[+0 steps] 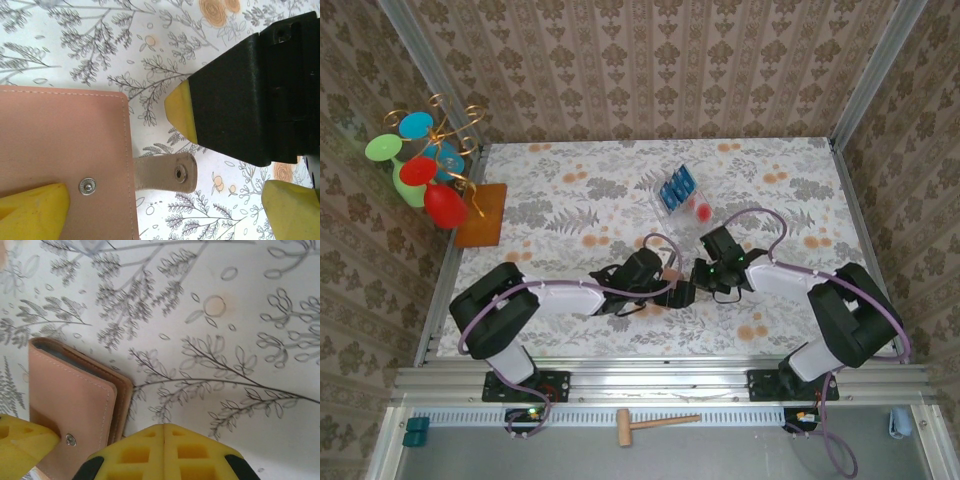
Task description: Put the credit cards into the card holder
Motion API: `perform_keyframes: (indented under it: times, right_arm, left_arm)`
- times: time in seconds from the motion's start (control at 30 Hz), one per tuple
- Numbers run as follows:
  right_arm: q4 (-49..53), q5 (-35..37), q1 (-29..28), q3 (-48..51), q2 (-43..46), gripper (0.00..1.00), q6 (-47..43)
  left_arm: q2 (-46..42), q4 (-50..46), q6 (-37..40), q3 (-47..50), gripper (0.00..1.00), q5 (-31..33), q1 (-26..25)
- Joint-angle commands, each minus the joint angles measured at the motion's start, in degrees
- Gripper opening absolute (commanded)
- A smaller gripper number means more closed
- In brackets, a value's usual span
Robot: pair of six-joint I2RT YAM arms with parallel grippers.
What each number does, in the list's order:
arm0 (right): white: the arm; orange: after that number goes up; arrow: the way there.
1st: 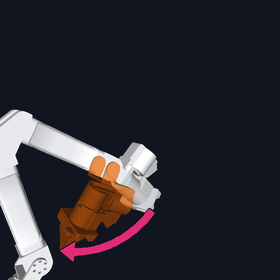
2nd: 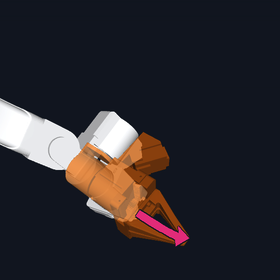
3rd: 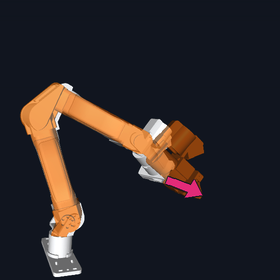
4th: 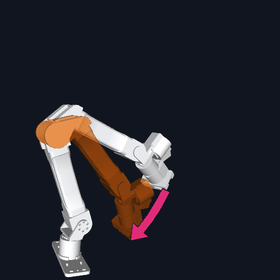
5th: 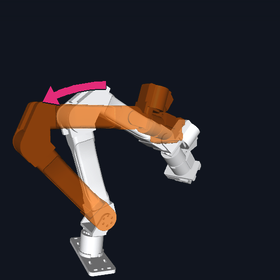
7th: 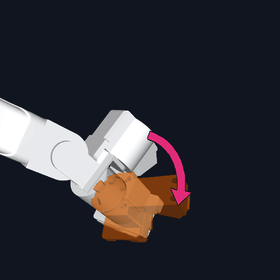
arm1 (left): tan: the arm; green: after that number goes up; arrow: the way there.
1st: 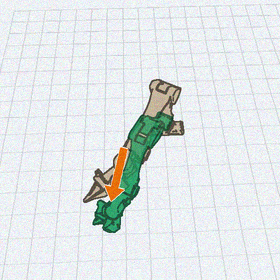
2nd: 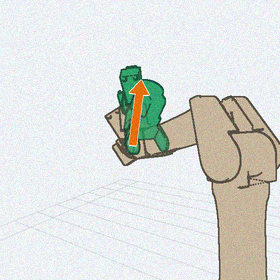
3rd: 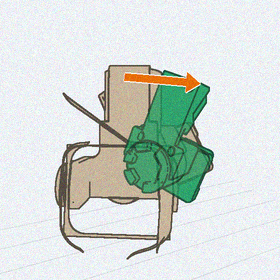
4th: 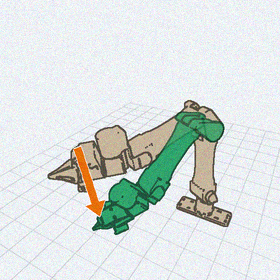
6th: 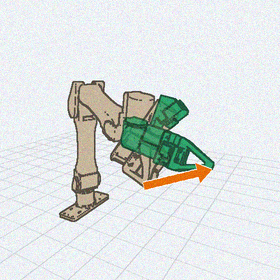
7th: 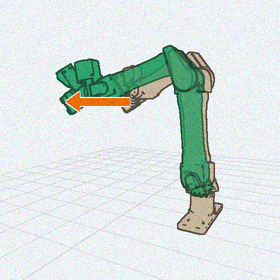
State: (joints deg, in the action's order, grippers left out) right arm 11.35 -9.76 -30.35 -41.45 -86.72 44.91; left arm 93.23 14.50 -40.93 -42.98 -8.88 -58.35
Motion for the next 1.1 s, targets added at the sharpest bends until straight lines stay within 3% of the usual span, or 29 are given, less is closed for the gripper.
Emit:
perform_keyframes:
  times: [0.0, 0.23, 0.4, 0.6, 0.8, 0.83, 0.93, 1.0, 1.07]
  right_arm:
    - [2.53, -0.01, -1.75, -3.75, -2.1, 0.0, -2.11]
    - [4.62, -0.17, -0.42, -8.07, -4.38, 0.0, -3.6]
    - [5.56, -0.02, -0.46, -7.6, -0.19, 0.0, -2.7]
    - [8.55, 0.42, -2.52, -7.53, 5.52, 0.0, -2.47]
    - [7.1, 1.73, -8.62, -6.27, 6.56, 0.0, 0.28]
    - [6.87, 2.28, -10.25, -6.19, 6.56, 0.04, 0.81]
    - [6.99, 5.82, -14.86, -6.44, 6.56, 0.33, 2.51]
    - [7.17, 8.4, -17.23, -6.87, 6.59, 0.35, 3.16]
    - [6.86, 9.8, -19.08, -7.54, 6.09, 0.31, 3.41]
  left_arm:
    - [-3.7, 5.54, -1.27, -0.61, 1.0, 0.36, 0.88]
    - [-7.1, 5.03, -1.08, -0.61, 1.0, 0.71, 2.51]
    - [-9.97, 4.54, -0.89, 0.69, 1.0, 0.62, 4.3]
    - [-15.92, -4.15, 1.8, 1.16, 1.0, 0.8, 10.76]
    - [-19.17, -16.11, 8.23, -0.18, 1.0, 0.36, 19.44]
    - [-19.63, -17.1, 8.97, -0.1, 1.0, 0.11, 20.87]
    - [-20.83, -18.04, 10.41, 1.08, 1.0, -1.62, 24.19]
    - [-21.32, -18.79, 10.9, 1.61, 1.0, -1.92, 25.41]
    - [-21.93, -18.85, 11.37, 2.58, 1.0, -2.11, 26.08]
